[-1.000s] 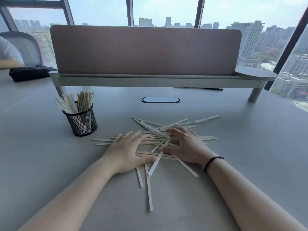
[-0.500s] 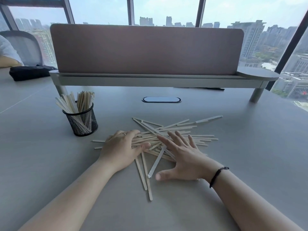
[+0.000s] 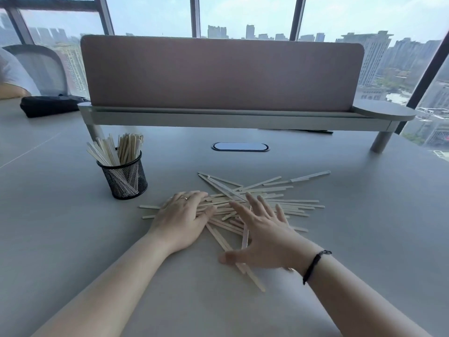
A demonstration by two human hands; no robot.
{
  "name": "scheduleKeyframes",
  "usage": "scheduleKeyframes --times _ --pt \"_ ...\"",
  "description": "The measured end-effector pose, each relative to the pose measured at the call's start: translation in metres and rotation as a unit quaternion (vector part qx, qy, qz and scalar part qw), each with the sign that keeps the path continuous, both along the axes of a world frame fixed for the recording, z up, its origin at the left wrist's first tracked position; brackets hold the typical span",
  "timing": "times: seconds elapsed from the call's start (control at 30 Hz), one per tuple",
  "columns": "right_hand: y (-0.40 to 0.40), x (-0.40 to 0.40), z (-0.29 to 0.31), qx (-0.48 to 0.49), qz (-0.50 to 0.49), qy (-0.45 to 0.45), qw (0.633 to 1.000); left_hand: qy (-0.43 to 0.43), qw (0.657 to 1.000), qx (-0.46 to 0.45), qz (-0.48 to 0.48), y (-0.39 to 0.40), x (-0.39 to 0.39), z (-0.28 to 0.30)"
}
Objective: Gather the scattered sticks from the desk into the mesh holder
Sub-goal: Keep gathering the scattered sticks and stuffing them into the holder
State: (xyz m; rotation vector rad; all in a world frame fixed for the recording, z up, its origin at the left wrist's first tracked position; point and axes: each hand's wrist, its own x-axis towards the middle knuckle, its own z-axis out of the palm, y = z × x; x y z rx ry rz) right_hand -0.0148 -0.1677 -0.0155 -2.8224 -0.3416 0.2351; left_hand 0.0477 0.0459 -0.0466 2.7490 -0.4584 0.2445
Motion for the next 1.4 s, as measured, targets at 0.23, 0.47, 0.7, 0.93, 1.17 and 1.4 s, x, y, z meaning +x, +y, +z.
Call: scheduleKeyframes --times 0.23,0.47,0.7,0.93,1.17,1.4 --pt "-0.053 0.029 -0.006 0.055 -0.037 -0.013 0.998 0.091 0.995 0.014 -0.049 0.004 0.0 0.01" --pt "-0.06 0.05 -0.005 0.131 0.042 -0.016 0.99 0.115 0.989 0.02 -0.087 -0.003 0.006 0.014" --pt "-0.114 0.09 0.003 0.214 -0.093 -0.103 0.967 0.089 0.988 0.005 -0.123 -0.011 0.007 0.013" --pt "-0.137 0.102 -0.006 0.009 -0.227 -0.098 0.969 0.082 0.991 0.01 -0.103 -0.014 0.01 0.012" --pt "-0.078 0.095 -0.01 -0.038 -0.131 -0.197 0.971 0.098 0.991 0.037 -0.08 -0.022 0.012 0.018" --pt "-0.039 0.08 -0.009 0.052 -0.04 -0.182 0.981 0.083 0.992 0.034 -0.09 -0.021 0.012 0.015"
